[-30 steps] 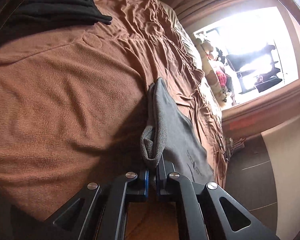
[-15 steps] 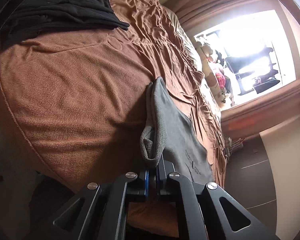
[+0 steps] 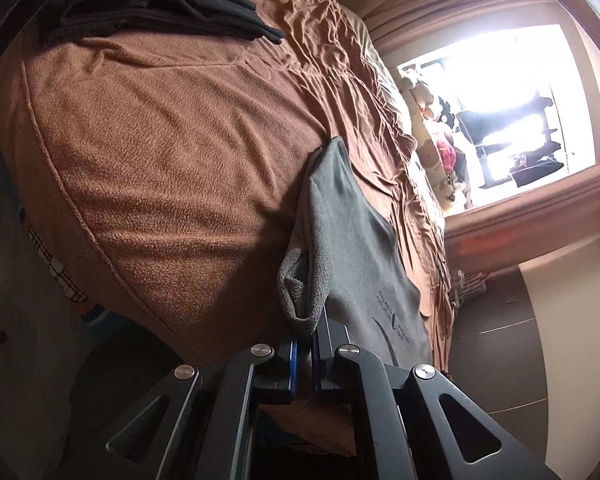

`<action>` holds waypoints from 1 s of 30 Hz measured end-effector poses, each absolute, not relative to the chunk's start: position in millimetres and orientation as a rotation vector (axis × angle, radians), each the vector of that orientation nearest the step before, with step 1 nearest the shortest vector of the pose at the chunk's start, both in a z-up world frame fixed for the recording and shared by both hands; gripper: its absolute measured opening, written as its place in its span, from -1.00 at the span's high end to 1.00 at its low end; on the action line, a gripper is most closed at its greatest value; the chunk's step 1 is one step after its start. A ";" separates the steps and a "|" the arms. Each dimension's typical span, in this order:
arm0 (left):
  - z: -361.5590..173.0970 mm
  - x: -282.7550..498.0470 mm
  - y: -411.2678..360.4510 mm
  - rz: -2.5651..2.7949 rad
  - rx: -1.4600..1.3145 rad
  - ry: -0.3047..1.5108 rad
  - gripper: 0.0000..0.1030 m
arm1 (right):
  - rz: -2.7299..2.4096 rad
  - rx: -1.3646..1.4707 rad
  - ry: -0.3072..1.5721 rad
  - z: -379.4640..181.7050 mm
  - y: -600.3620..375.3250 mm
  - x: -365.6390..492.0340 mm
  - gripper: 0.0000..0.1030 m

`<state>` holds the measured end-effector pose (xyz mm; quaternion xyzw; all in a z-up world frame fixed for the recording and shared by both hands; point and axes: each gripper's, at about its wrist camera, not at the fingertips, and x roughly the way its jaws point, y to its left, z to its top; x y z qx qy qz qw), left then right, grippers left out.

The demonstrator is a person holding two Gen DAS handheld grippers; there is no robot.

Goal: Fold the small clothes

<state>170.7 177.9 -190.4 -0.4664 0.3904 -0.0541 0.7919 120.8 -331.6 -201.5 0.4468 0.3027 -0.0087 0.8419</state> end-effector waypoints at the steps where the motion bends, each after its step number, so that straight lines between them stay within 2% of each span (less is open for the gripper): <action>1: -191.9 170.4 177.3 -0.116 -1.001 0.841 0.90 | -0.013 0.952 0.633 -202.5 -332.9 119.5 0.95; 5: -204.9 168.5 178.3 -0.126 -1.027 0.869 0.89 | -0.006 0.939 0.643 -200.0 -335.8 114.7 0.78; 7: -211.1 167.3 179.2 -0.123 -1.029 0.874 0.82 | -0.025 0.914 0.651 -198.0 -338.4 109.1 0.68; 8: -214.3 165.8 179.4 -0.114 -1.027 0.878 0.69 | -0.043 0.895 0.644 -194.0 -340.2 104.2 0.59; 9: -217.1 164.9 179.6 -0.101 -1.027 0.881 0.50 | -0.063 0.879 0.637 -189.8 -342.1 99.2 0.40; 11: -221.0 163.2 178.7 -0.111 -1.039 0.864 0.25 | -0.098 0.854 0.621 -179.8 -345.5 89.4 0.17; 14: -221.7 163.5 174.2 -0.117 -1.024 0.857 0.14 | -0.119 0.785 0.587 -160.3 -339.1 80.4 0.16; 19: -223.7 166.2 170.2 -0.115 -1.023 0.851 0.14 | -0.090 0.655 0.592 -135.9 -304.9 91.5 0.16; 30: -230.7 166.7 172.0 -0.069 -1.049 0.818 0.14 | 0.091 0.469 0.698 -113.5 -206.2 173.0 0.16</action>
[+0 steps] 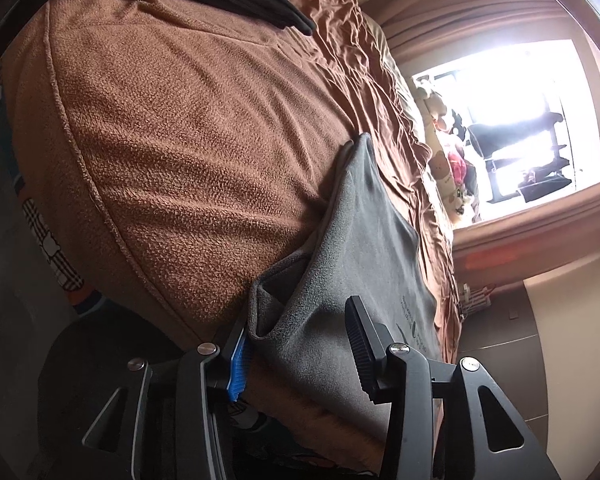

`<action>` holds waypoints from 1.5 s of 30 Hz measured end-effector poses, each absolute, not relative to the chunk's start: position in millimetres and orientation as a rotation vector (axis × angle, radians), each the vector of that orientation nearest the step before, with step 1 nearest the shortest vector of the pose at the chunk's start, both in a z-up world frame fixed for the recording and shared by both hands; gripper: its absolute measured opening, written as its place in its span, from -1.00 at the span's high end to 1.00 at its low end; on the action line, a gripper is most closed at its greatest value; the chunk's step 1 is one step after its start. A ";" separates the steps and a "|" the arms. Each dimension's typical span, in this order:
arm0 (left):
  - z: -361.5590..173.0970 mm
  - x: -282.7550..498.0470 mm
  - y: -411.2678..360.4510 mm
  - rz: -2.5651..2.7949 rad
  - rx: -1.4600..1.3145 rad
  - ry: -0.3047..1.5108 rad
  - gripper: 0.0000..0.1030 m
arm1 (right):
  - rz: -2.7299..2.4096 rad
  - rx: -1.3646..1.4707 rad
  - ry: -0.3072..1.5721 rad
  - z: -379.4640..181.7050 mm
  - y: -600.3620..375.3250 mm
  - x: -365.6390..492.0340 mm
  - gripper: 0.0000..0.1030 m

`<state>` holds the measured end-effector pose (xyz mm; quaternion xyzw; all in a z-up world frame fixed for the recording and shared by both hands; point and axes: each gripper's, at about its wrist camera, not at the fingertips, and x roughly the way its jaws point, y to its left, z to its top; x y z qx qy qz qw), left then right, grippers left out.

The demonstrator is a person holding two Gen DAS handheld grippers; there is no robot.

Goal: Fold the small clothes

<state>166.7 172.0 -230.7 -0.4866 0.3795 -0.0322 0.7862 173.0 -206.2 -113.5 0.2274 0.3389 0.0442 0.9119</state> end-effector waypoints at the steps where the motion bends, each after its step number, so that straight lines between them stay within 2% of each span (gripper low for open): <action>1: -231.3 167.0 171.7 -0.066 -1.054 0.817 0.14 | 0.110 0.460 0.705 -112.0 -198.9 180.6 0.17; 3: -232.2 169.1 173.3 -0.057 -1.072 0.818 0.14 | 0.139 0.434 0.722 -108.1 -182.3 194.2 0.19; 7: -233.3 173.1 174.3 -0.028 -1.099 0.829 0.15 | 0.188 0.410 0.778 -113.3 -151.6 227.4 0.43; 10: -232.5 171.1 175.0 -0.016 -1.105 0.826 0.18 | 0.214 0.393 0.829 -121.7 -135.4 253.0 0.45; 14: -236.9 166.3 177.0 0.042 -1.121 0.837 0.65 | 0.240 0.344 0.905 -128.8 -114.3 292.9 0.47; 15: -238.8 165.2 177.9 0.049 -1.132 0.837 0.70 | 0.247 0.328 0.923 -129.7 -107.8 302.4 0.53; 22: -239.6 160.1 178.5 0.061 -1.157 0.830 0.72 | 0.208 0.183 1.052 -150.3 -77.9 386.5 0.60; 28: -239.7 158.3 176.5 0.088 -1.195 0.832 0.72 | 0.166 0.101 1.068 -147.1 -61.9 426.8 0.62; 34: -237.5 157.7 173.4 0.120 -1.220 0.835 0.72 | 0.130 0.068 1.096 -148.4 -52.1 458.0 0.77; 45: -236.2 151.9 167.8 0.120 -1.220 0.830 0.72 | 0.086 0.087 1.134 -150.9 -59.2 513.1 0.78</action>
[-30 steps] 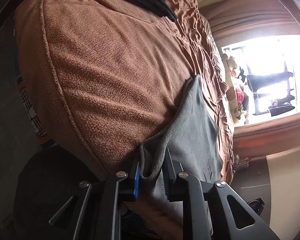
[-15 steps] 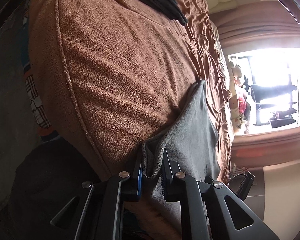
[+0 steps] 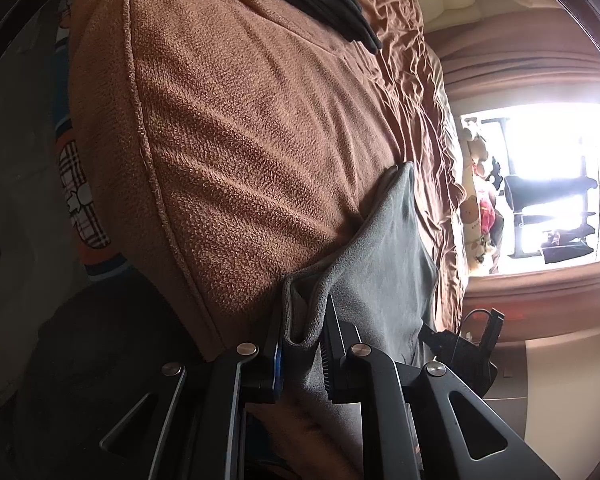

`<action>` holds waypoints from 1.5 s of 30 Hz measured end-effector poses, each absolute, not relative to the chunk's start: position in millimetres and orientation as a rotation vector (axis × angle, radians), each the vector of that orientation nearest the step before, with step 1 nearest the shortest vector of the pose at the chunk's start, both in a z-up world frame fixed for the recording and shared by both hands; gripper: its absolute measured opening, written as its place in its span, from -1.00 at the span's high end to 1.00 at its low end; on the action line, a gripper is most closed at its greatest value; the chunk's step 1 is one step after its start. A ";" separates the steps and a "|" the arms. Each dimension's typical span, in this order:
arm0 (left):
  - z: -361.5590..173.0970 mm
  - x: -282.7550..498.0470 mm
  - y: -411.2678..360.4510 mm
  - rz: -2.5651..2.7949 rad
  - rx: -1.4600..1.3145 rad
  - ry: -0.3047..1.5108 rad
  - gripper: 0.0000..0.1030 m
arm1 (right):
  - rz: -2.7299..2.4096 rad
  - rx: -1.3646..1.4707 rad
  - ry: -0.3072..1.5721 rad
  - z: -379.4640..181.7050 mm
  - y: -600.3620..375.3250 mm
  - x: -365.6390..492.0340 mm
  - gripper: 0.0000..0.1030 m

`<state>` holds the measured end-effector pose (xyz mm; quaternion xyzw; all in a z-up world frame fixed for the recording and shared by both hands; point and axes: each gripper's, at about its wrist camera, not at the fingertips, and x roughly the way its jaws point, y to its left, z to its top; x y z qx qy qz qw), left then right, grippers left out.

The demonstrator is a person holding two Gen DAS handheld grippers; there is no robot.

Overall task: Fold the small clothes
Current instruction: 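Hold the folded shirt with both tools and lift it off the blanket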

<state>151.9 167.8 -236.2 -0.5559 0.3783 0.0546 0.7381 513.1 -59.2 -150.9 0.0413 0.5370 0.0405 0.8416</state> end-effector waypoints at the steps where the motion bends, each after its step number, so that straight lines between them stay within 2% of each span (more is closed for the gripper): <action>1: -236.6 152.2 168.4 0.120 -1.223 0.831 0.71 | 0.076 0.084 1.132 -151.8 -58.0 518.2 0.78; 15: -239.3 145.7 163.0 0.102 -1.261 0.808 0.71 | 0.020 0.186 1.088 -144.5 -76.2 550.8 0.79; 20: -242.4 145.6 163.8 0.080 -1.272 0.797 0.72 | 0.066 0.181 1.091 -132.4 -71.1 518.4 0.78; 23: -242.0 145.7 165.1 0.056 -1.279 0.786 0.82 | 0.133 0.151 1.132 -127.8 -63.4 498.3 0.79; 30: -236.8 148.4 169.1 -0.011 -1.311 0.741 0.86 | 0.188 0.095 1.172 -130.9 -56.7 448.8 0.78; 45: -200.6 163.5 162.7 -0.154 -1.288 0.691 0.88 | 0.220 0.125 1.084 -150.4 -53.7 331.1 0.78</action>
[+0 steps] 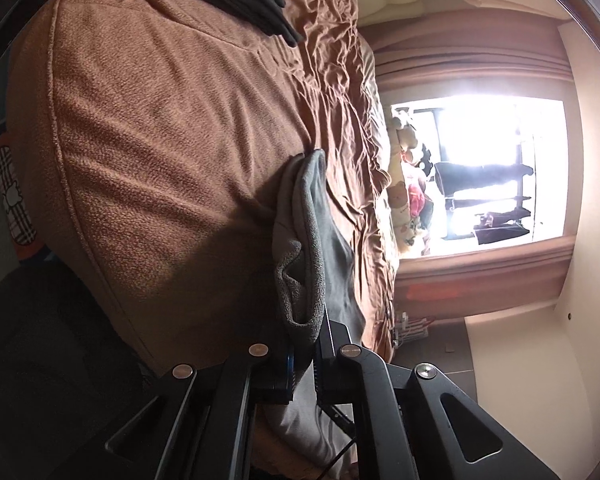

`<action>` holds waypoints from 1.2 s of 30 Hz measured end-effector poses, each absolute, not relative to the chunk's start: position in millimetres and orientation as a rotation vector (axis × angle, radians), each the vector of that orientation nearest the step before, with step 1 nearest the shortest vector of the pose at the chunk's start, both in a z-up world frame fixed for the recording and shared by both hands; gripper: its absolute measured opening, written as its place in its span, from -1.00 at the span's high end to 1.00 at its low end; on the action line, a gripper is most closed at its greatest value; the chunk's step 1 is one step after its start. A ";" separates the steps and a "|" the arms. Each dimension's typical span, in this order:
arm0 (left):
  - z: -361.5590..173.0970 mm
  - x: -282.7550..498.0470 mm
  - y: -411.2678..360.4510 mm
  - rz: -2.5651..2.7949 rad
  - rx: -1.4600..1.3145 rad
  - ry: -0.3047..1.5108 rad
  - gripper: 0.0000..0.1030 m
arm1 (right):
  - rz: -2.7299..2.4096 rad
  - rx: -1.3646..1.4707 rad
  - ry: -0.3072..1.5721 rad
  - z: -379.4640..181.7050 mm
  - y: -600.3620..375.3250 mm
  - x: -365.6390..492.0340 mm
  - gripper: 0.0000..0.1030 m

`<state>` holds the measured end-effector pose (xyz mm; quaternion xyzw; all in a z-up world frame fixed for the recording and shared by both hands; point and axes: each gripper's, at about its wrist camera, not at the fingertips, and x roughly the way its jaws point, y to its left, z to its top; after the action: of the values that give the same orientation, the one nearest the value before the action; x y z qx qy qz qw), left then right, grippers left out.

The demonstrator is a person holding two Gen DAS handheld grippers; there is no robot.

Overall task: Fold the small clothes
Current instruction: 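Hold the folded shirt with both tools and lift it off the blanket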

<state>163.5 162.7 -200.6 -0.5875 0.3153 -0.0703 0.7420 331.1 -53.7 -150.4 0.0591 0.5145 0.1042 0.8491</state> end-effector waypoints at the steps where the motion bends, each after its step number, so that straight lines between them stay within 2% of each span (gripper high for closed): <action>1: -197.8 165.1 161.1 -0.164 -1.284 0.688 0.88 | 0.221 0.121 1.078 -150.0 -52.6 324.0 0.78; 11: -174.7 178.4 150.5 -0.254 -1.253 0.670 0.88 | 0.223 0.146 1.030 -154.5 -57.6 271.3 0.78; 21: -145.2 194.1 139.2 -0.340 -1.198 0.669 0.88 | 0.219 0.296 0.966 -141.0 -83.7 240.9 0.78; 27: -130.1 203.4 126.6 -0.378 -1.170 0.667 0.88 | 0.222 0.309 0.931 -130.6 -88.5 238.9 0.79; 36: -99.4 221.3 103.0 -0.446 -1.104 0.664 0.89 | 0.278 0.336 0.984 -151.9 -78.4 246.3 0.84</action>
<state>221.3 103.0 -99.4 -0.5104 0.3068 -0.2059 0.7765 246.3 -78.4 -151.9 0.1601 0.4685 0.1326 0.8587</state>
